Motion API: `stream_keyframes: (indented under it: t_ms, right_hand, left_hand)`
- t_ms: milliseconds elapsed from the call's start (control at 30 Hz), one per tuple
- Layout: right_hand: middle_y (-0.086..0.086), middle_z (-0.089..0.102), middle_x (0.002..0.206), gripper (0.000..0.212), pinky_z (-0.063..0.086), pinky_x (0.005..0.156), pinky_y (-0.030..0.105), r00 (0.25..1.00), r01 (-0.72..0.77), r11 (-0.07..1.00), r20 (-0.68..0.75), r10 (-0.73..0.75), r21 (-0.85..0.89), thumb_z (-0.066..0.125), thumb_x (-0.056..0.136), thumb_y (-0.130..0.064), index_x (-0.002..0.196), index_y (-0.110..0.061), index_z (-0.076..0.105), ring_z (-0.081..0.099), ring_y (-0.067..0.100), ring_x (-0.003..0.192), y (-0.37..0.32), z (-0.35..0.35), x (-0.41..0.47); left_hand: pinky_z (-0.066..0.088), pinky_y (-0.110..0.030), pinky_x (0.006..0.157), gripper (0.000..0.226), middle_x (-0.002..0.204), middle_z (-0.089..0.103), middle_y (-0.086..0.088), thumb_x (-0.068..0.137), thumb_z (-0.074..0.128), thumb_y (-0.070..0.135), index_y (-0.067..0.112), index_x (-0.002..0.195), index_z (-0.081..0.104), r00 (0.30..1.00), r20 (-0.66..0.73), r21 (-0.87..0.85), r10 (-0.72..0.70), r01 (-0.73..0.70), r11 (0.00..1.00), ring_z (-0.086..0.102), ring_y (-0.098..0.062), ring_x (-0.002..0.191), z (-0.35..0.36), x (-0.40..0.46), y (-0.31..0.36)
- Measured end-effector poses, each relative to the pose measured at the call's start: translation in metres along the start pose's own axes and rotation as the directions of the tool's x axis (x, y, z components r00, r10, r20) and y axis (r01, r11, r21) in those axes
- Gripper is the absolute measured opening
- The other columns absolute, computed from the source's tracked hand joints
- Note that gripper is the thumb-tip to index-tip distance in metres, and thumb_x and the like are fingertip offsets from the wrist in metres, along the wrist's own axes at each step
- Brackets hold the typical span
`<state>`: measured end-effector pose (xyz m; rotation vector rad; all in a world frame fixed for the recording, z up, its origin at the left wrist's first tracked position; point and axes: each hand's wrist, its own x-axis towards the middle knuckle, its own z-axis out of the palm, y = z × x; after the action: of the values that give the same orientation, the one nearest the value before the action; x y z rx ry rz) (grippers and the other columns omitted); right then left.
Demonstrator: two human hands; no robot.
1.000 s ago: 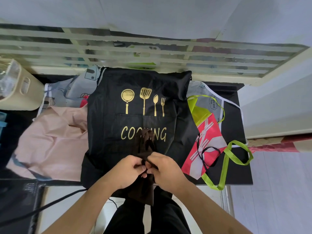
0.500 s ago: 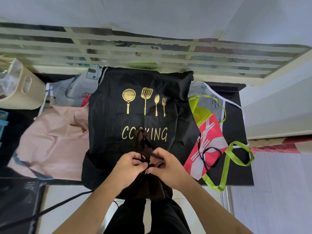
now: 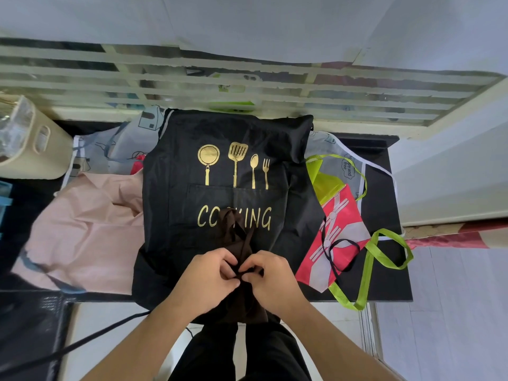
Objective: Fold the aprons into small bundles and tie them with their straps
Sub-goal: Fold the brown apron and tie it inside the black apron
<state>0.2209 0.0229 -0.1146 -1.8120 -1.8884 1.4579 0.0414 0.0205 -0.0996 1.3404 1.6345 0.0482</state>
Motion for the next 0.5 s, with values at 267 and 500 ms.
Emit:
stream_keyframes:
  t_ms: [267, 500]
  right_hand:
    - [-0.014, 0.066, 0.087, 0.018, 0.059, 0.082, 0.029, 0.960, -0.171, 0.978, 0.243, 0.139, 0.116, 0.067, 0.098, -0.017, 0.094, -0.035, 0.069, 0.064, 0.005, 0.078, -0.004, -0.005, 0.005]
    - [-0.009, 0.069, 0.079, 0.017, 0.054, 0.078, 0.024, 0.890, -0.309, 0.918, 0.414, 0.189, 0.246, 0.064, 0.099, -0.014, 0.098, -0.025, 0.077, 0.062, 0.006, 0.074, -0.003, -0.012, 0.015]
  left_hand:
    - [0.056, -0.017, 0.085, 0.026, 0.095, 0.068, 0.023, 0.094, 0.074, 0.015, 0.034, 0.110, 0.066, 0.953, -0.180, 0.095, 0.245, -0.231, 0.968, 0.066, 0.005, 0.093, 0.020, -0.005, -0.015]
    - [0.049, -0.005, 0.088, 0.021, 0.096, 0.072, 0.023, 0.097, 0.070, 0.011, 0.028, 0.109, 0.071, 0.932, -0.266, -0.001, 0.245, -0.254, 0.967, 0.067, 0.008, 0.098, 0.024, -0.010, -0.021]
